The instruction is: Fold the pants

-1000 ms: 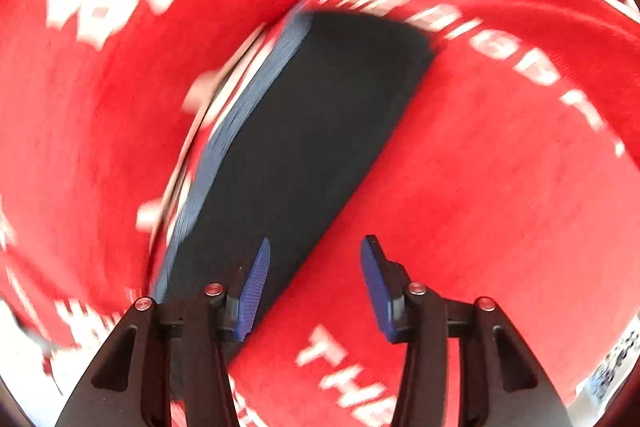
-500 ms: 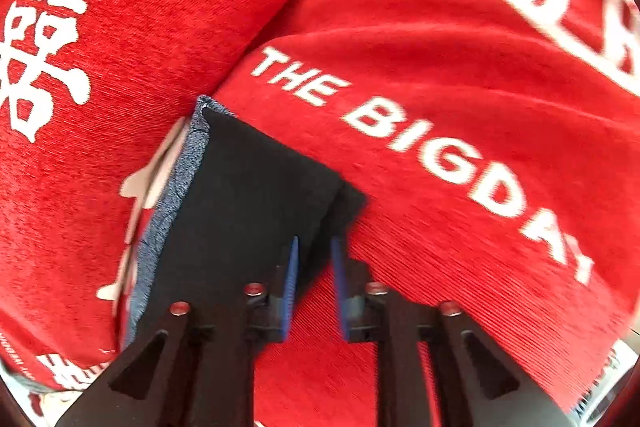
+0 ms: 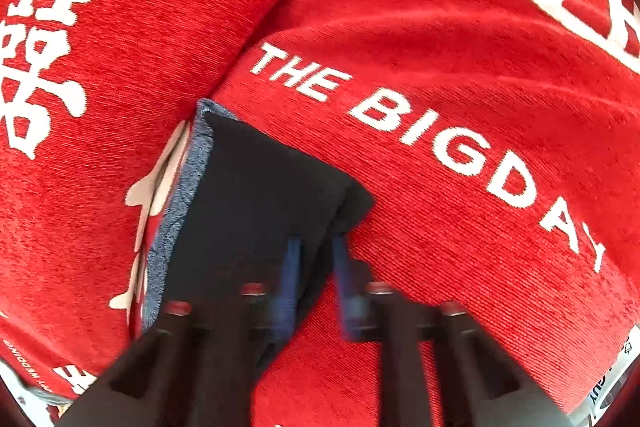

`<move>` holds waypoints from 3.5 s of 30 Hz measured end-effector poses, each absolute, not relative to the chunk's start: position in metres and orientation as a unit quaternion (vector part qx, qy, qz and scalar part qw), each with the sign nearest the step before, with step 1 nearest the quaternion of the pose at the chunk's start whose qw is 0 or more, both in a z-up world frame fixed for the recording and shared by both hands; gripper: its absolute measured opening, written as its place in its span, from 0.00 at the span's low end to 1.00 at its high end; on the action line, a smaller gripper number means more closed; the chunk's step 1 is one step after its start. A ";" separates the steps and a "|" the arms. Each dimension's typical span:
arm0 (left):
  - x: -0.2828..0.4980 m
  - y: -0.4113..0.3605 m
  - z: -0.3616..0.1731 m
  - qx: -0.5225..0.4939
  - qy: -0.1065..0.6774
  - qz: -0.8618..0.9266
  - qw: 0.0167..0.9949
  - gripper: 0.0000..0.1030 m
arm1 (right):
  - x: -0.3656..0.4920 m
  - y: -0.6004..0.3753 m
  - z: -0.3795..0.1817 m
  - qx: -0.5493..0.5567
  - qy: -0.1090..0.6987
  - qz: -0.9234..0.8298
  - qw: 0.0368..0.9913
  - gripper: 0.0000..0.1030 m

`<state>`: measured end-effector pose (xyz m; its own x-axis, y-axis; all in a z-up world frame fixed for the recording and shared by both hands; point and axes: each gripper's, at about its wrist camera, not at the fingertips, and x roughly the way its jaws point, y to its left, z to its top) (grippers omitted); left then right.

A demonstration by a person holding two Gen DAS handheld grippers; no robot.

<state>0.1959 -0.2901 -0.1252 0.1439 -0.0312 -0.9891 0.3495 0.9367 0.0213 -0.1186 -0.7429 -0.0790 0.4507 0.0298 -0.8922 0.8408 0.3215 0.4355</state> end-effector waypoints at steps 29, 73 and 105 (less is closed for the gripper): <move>0.193 -0.283 -0.122 0.127 0.647 -0.121 0.742 0.85 | -0.108 -0.739 -0.066 0.448 0.462 -0.310 0.700 0.20; 0.124 -0.220 -0.105 0.144 0.621 -0.111 0.762 0.86 | -0.020 -0.441 -0.086 0.206 0.621 -0.023 0.756 0.19; 0.092 -0.244 -0.058 0.176 0.657 -0.161 0.715 0.86 | -0.101 -0.419 -0.032 0.287 0.632 -0.063 0.717 0.57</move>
